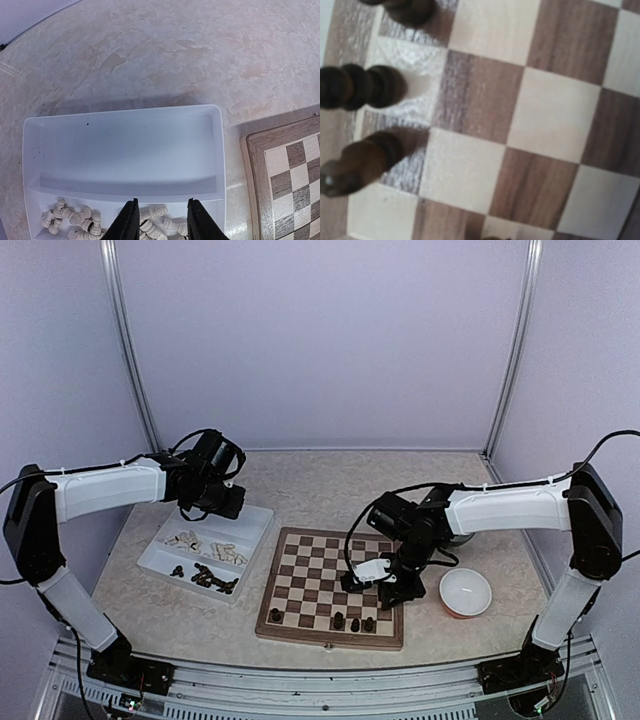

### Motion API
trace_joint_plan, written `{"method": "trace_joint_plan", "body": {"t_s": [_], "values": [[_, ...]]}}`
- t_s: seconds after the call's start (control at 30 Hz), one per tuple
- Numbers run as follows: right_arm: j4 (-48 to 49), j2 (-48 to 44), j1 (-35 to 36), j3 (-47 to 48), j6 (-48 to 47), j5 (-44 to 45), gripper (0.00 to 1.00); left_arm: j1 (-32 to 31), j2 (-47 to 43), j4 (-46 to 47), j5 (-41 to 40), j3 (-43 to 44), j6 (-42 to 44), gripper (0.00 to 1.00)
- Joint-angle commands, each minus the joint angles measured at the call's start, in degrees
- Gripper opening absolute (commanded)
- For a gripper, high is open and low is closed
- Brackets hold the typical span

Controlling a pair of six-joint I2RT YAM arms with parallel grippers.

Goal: Set up the chess pieces on the board
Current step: Move the pawn to a7.

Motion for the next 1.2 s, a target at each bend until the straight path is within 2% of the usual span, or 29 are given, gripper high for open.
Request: {"method": "trace_joint_plan", "body": {"t_s": [0.0,0.5,0.6,0.7,0.87,1.17], "values": [[-1.25,1.21,0.87,-0.8,0.44,-2.18,0.22,-0.58,0.56,-0.52,0.41,1.26,0.59,0.34],[-1.67,1.74,1.82,-0.74,0.32,-3.06,0.21,-0.66,1.18,-0.84,0.55,1.35,0.59,0.34],[-1.3,1.08,1.73,-1.11,0.28,-1.01,0.22,-0.69,1.32,-0.8,0.62,1.39,0.58,0.34],[-0.75,0.33,1.48,-1.78,0.1,1.28,0.29,-0.69,1.49,-0.9,0.85,1.43,0.59,0.34],[-0.86,-0.1,0.6,-2.55,-0.24,2.69,0.31,-0.69,1.55,-0.99,1.14,1.5,0.59,0.34],[-1.87,0.24,0.57,-2.84,-0.85,3.25,0.24,-0.7,1.62,-1.06,1.39,1.53,0.59,0.34]]}}
